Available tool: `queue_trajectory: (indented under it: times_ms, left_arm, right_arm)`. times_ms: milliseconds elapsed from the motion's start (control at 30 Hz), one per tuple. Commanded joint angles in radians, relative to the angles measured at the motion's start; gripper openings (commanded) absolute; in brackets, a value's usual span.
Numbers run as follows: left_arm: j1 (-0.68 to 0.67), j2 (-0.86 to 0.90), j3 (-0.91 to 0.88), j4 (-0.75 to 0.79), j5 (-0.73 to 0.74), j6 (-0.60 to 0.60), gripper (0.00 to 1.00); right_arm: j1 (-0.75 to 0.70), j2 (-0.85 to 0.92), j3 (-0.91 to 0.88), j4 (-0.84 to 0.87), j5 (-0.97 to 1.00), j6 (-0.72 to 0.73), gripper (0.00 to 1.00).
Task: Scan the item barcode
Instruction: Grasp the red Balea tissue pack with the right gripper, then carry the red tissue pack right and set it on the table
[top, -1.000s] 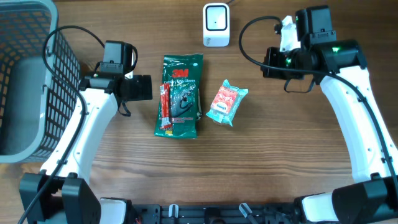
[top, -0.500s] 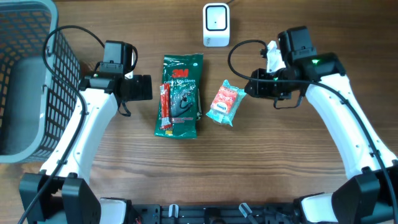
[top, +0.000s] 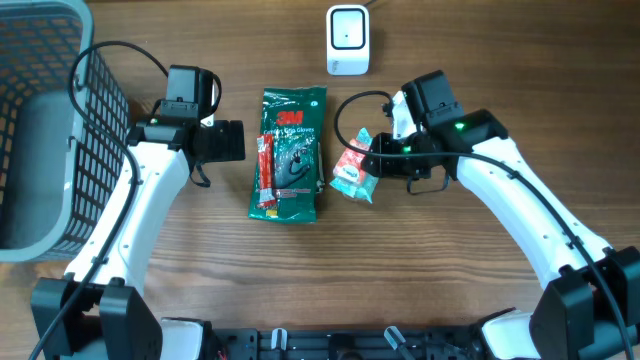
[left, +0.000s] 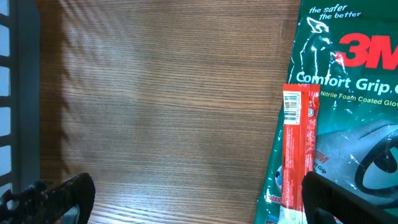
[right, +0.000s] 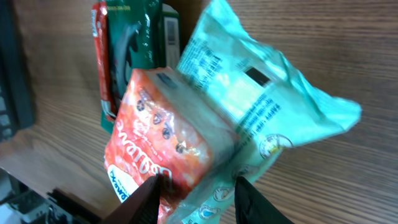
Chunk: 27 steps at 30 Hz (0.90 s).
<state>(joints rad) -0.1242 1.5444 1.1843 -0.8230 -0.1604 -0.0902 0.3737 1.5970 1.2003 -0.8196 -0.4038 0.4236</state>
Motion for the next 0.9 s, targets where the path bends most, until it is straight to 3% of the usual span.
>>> queue_trajectory:
  times_ms: [0, 500, 600, 667, 733, 867]
  left_arm:
    - [0.005, -0.005, -0.007, -0.001, -0.005, 0.008, 1.0]
    - [0.005, -0.005, -0.007, -0.001, -0.006, 0.008, 1.0]
    - [0.005, -0.005, -0.007, -0.001, -0.005, 0.008, 1.0]
    - [0.005, -0.005, -0.007, -0.001, -0.005, 0.008, 1.0]
    - [0.005, -0.005, -0.007, -0.001, -0.005, 0.008, 1.0]
    - [0.005, -0.005, -0.007, -0.001, -0.005, 0.008, 1.0]
  right_arm:
    - [0.003, -0.015, 0.0, 0.015, -0.012, 0.051, 0.39]
    - [0.003, -0.019, 0.013, -0.001, 0.0, 0.13, 0.38]
    - [0.011, -0.019, 0.013, -0.007, 0.021, 0.13, 0.3]
    - [0.016, -0.019, 0.013, -0.008, 0.035, 0.129, 0.15]
    - [0.016, -0.019, 0.013, -0.008, 0.035, 0.129, 0.08]
    - [-0.001, -0.027, 0.013, -0.001, 0.034, 0.125, 0.04]
